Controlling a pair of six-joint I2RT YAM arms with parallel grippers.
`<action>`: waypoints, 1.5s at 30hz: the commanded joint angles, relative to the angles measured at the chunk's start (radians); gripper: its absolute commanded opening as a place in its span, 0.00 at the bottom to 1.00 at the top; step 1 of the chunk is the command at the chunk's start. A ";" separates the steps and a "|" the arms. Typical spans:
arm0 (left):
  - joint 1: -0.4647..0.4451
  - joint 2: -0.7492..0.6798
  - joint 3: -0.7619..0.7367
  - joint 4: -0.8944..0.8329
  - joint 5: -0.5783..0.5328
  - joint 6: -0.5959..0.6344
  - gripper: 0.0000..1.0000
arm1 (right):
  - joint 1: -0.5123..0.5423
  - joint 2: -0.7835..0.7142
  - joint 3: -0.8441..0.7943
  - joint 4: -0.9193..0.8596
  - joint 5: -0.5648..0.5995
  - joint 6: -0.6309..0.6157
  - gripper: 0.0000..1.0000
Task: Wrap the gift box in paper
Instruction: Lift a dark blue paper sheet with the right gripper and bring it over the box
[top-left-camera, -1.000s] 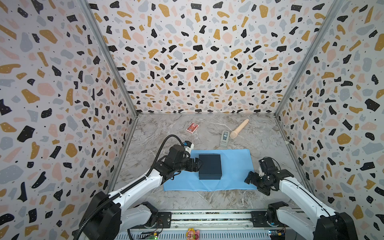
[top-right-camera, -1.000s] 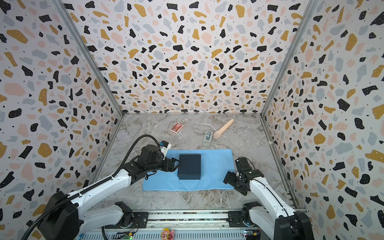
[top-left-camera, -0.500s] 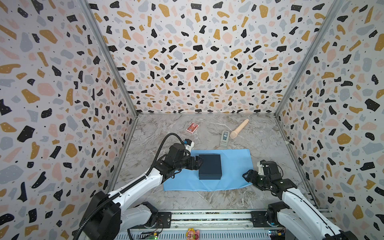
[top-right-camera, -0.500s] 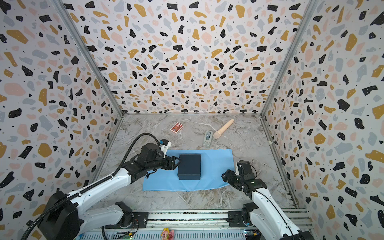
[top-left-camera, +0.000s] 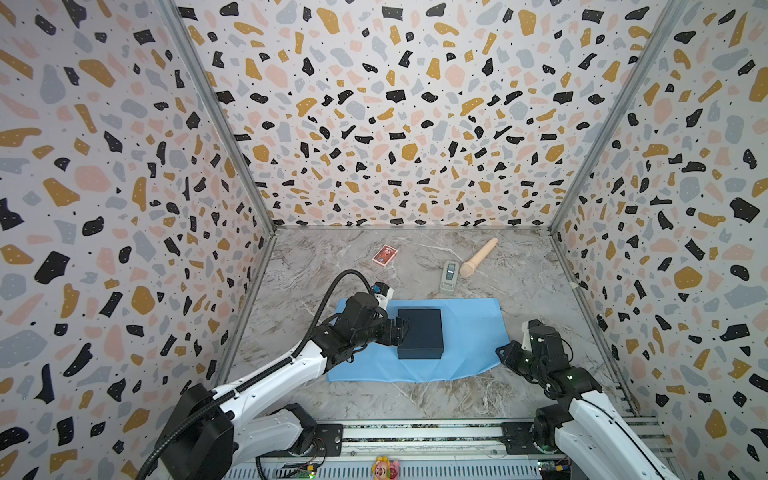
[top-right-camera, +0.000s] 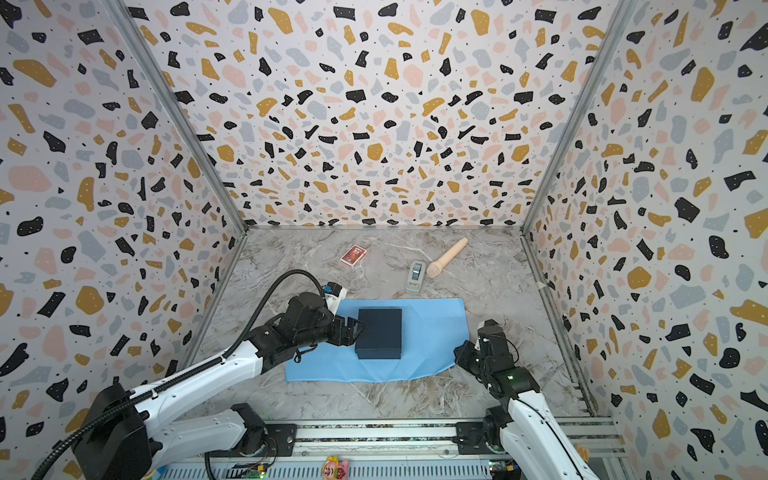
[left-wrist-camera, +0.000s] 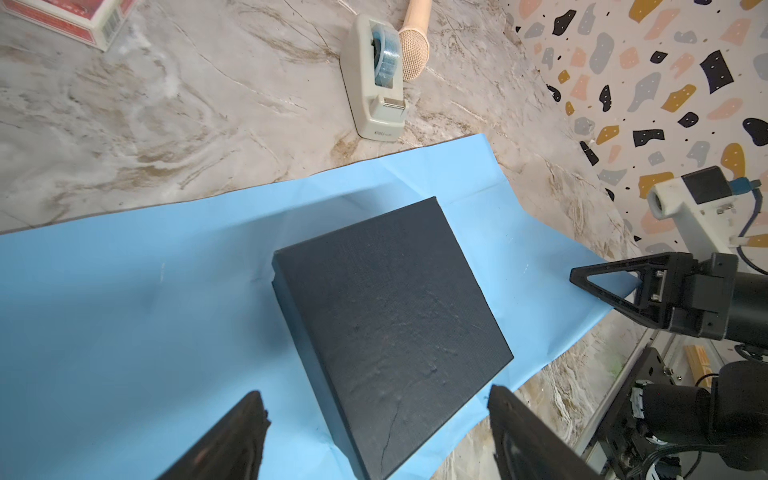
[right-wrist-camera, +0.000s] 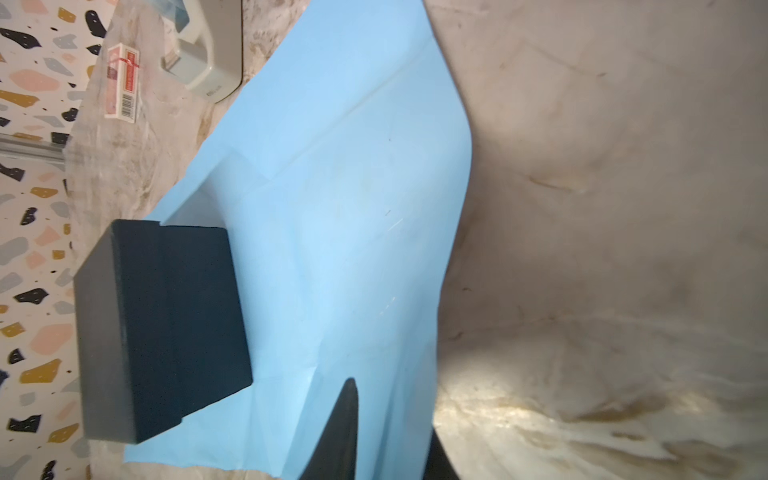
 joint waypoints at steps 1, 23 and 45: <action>-0.001 -0.012 0.036 0.036 -0.004 -0.062 0.83 | 0.084 0.043 0.098 0.057 0.049 -0.080 0.12; -0.020 0.259 0.190 0.298 0.239 -0.391 0.84 | 0.789 0.406 0.339 0.269 0.376 -0.056 0.06; -0.028 0.397 0.239 0.244 0.219 -0.308 0.10 | 0.822 0.475 0.345 0.343 0.382 -0.050 0.07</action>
